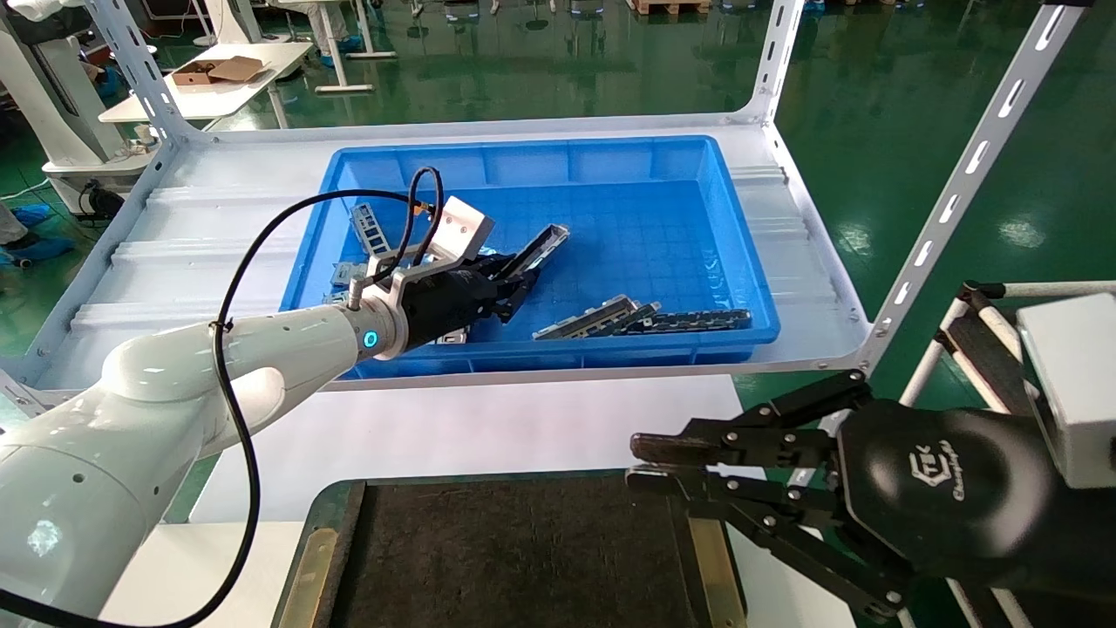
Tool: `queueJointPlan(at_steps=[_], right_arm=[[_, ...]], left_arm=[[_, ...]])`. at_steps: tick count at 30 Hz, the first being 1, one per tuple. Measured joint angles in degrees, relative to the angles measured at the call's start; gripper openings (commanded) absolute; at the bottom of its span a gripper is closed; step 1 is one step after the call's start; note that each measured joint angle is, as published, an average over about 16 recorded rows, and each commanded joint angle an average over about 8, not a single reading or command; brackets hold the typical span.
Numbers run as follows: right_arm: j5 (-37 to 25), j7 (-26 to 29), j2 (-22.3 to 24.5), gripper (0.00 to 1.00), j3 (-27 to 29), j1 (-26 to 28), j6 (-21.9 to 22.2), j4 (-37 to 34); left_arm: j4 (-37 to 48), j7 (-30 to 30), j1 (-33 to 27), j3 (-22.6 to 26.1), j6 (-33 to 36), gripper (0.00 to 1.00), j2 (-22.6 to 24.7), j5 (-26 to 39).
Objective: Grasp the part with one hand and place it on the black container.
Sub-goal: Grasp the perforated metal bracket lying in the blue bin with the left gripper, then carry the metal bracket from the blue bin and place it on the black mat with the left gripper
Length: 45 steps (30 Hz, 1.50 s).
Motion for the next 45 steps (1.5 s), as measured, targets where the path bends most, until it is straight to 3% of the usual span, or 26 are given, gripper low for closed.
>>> queueJointPlan(at_steps=[11,25,30,37,45], right_arm=[[0.01,-0.01,0.01,0.0,-0.02,0.01,0.01,0.0],[0.03,-0.02,0.02,0.0,-0.05,0.01,0.02,0.0],[0.04,-0.03,0.02,0.0,-0.06,0.01,0.02,0.0],[0.05,-0.03,0.03,0.0,-0.07,0.02,0.03,0.0],[0.06,-0.04,0.03,0.0,-0.09,0.02,0.04,0.0]], left_arm=[[-0.89,2.27,-2.18,-0.39,8.31,0.0,-2.14,-4.87],[-4.08,6.77,-1.55,-3.25,40.38,0.0,-11.64,-12.0],[-6.63,6.3,0.67,-3.37,48.77,0.0,-14.98,-13.32],[-14.11,3.15,6.3,-3.08,52.79,0.0,-19.32,-14.49],[-27.73,-2.5,16.0,-2.69,48.06,0.0,-24.17,-15.59]])
